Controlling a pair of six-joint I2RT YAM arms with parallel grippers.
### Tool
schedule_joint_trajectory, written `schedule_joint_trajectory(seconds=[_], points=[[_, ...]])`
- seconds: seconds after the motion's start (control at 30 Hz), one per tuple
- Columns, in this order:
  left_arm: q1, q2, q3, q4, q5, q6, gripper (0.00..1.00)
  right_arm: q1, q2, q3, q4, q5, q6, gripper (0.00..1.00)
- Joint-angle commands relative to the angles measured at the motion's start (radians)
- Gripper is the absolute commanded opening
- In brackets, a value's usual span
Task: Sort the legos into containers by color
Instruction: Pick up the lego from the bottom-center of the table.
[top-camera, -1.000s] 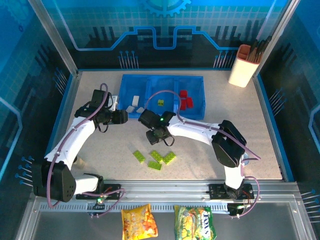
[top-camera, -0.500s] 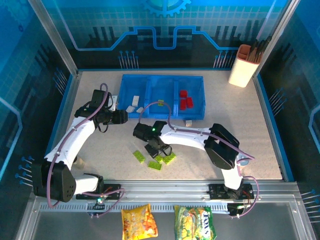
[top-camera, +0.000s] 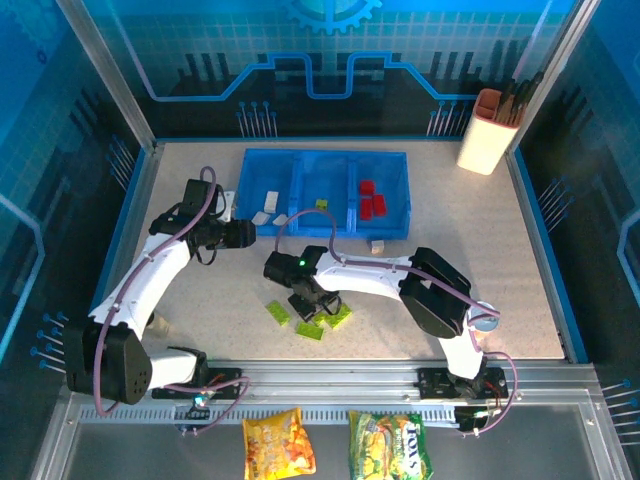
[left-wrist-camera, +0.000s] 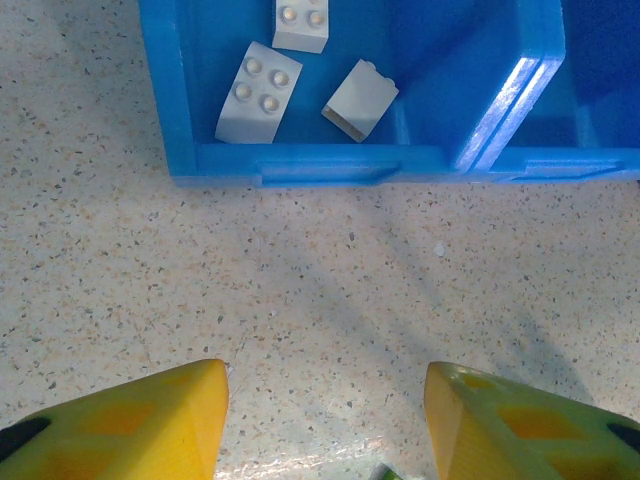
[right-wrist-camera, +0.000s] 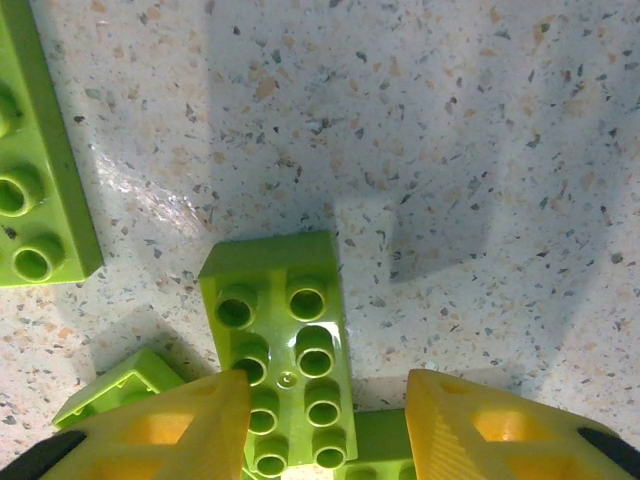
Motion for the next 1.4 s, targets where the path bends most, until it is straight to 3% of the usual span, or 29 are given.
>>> schedule_joint_trajectory(seconds=[0.0, 0.87, 1.37], points=[[-0.004, -0.008, 0.011, -0.019, 0.001, 0.011, 0.56, 0.013, 0.033, 0.016, -0.011, -0.032, 0.006, 0.46], [-0.003, -0.013, 0.011, -0.017, 0.016, 0.008, 0.55, 0.014, 0.077, 0.009, 0.033, -0.075, 0.04, 0.43], [-0.004, -0.012, 0.01, -0.018, 0.021, 0.008, 0.55, 0.013, 0.056, 0.016, 0.034, -0.048, 0.048, 0.29]])
